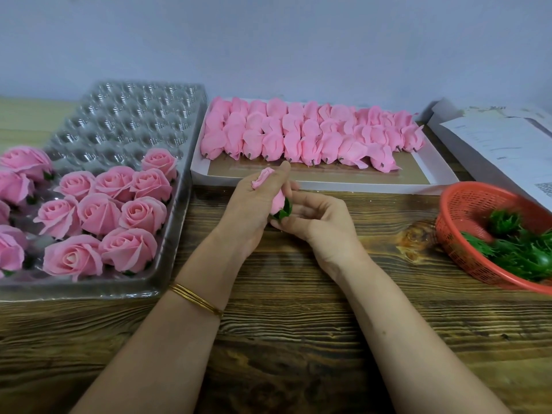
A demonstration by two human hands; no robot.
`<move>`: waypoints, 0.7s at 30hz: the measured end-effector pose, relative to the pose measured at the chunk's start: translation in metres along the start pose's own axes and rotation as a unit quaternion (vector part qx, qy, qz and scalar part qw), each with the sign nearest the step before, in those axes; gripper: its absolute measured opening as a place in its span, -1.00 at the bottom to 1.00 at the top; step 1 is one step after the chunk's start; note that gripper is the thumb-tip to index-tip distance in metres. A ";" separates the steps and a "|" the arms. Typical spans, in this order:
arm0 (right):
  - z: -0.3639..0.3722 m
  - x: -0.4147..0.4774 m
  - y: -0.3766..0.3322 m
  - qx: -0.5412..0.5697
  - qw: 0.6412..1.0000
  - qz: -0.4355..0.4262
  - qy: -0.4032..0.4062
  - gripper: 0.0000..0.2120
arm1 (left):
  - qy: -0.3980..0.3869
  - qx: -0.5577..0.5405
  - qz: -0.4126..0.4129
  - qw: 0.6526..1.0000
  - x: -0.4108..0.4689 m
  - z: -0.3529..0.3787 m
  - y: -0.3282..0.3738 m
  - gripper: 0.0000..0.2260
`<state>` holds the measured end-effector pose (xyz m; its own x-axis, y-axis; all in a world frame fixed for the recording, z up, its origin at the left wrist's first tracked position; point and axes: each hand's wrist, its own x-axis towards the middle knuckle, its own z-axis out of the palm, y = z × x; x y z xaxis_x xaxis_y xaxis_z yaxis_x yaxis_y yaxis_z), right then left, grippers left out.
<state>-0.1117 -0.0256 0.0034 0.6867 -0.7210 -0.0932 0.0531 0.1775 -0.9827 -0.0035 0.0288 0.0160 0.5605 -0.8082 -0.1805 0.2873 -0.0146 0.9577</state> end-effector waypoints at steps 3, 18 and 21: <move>0.000 0.000 0.000 0.000 1.000 -0.010 -0.010 -0.61 | -0.004 -0.008 -0.002 1.000 -0.001 -0.001 0.001 -0.57; 0.000 0.001 0.002 0.004 0.999 0.003 0.036 -0.66 | -0.024 -0.017 -0.014 0.999 -0.001 -0.002 0.001 -0.54; -0.001 0.001 0.002 0.038 0.999 0.025 0.030 -0.66 | -0.030 -0.010 -0.003 0.999 -0.002 -0.002 0.001 -0.54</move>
<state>-0.1115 -0.0269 0.0010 0.6457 -0.7480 -0.1536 0.0762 0.2633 -0.9617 -0.0027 0.0315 0.0167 0.5117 -0.8417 -0.1721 0.3069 -0.0080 0.9517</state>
